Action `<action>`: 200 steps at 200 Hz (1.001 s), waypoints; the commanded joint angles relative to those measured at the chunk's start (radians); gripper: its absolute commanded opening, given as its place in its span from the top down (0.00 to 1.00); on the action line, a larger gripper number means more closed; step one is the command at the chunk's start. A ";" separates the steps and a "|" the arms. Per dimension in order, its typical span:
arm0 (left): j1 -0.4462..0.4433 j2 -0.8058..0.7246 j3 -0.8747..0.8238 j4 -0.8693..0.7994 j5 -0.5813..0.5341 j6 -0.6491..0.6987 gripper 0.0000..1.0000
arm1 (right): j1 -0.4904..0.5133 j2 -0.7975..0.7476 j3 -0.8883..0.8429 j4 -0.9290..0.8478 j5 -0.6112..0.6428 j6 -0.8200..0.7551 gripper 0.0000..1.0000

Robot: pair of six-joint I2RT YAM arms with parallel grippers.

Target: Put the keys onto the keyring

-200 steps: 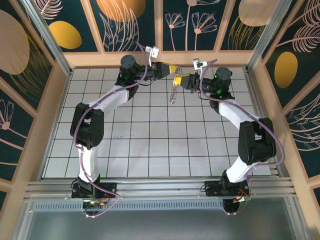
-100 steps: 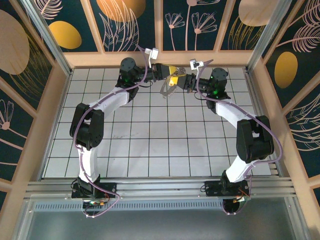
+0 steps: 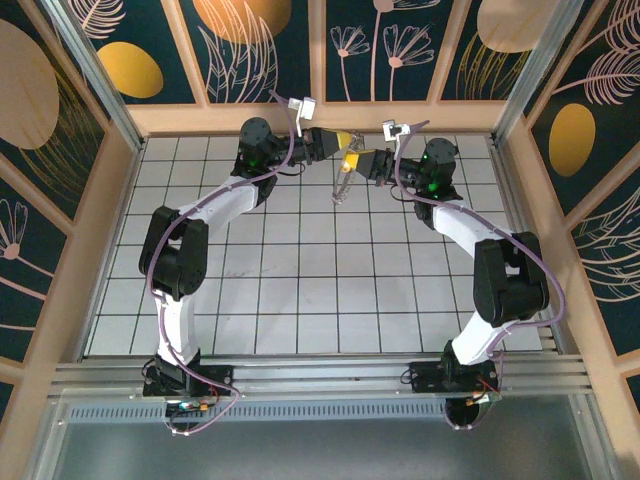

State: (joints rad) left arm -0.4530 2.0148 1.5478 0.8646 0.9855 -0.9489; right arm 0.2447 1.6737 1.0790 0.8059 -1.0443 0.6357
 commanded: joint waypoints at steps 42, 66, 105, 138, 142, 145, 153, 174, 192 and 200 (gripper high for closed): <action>-0.007 -0.064 0.005 0.098 -0.016 -0.013 1.00 | -0.004 -0.041 -0.015 0.000 0.014 0.002 1.00; -0.006 -0.069 -0.001 0.100 -0.020 -0.007 1.00 | -0.004 -0.044 -0.011 -0.018 0.015 -0.002 1.00; -0.006 -0.074 -0.012 0.099 -0.024 -0.005 1.00 | -0.004 -0.048 -0.006 -0.040 0.020 -0.010 1.00; -0.006 -0.076 -0.013 0.099 -0.027 -0.003 1.00 | -0.002 -0.042 -0.005 -0.043 0.023 -0.008 1.00; -0.007 -0.077 -0.011 0.100 -0.027 -0.004 1.00 | -0.002 -0.041 -0.004 -0.041 0.023 -0.007 1.00; -0.006 -0.077 -0.014 0.100 -0.028 -0.005 1.00 | -0.002 -0.041 -0.003 -0.041 0.022 -0.006 1.00; -0.006 -0.077 -0.012 0.099 -0.030 -0.003 1.00 | -0.001 -0.039 0.000 -0.041 0.020 -0.004 1.00; -0.006 -0.077 -0.013 0.098 -0.034 -0.004 1.00 | 0.001 -0.039 0.007 -0.054 0.012 -0.011 0.96; -0.007 -0.077 -0.015 0.099 -0.038 -0.007 1.00 | -0.004 -0.055 0.000 -0.085 0.024 -0.032 0.73; -0.007 -0.079 -0.018 0.100 -0.043 -0.008 1.00 | -0.009 -0.066 -0.008 -0.089 0.031 -0.034 0.69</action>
State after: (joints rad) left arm -0.4530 1.9987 1.5291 0.8791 0.9592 -0.9485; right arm 0.2443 1.6539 1.0771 0.7559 -1.0355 0.6312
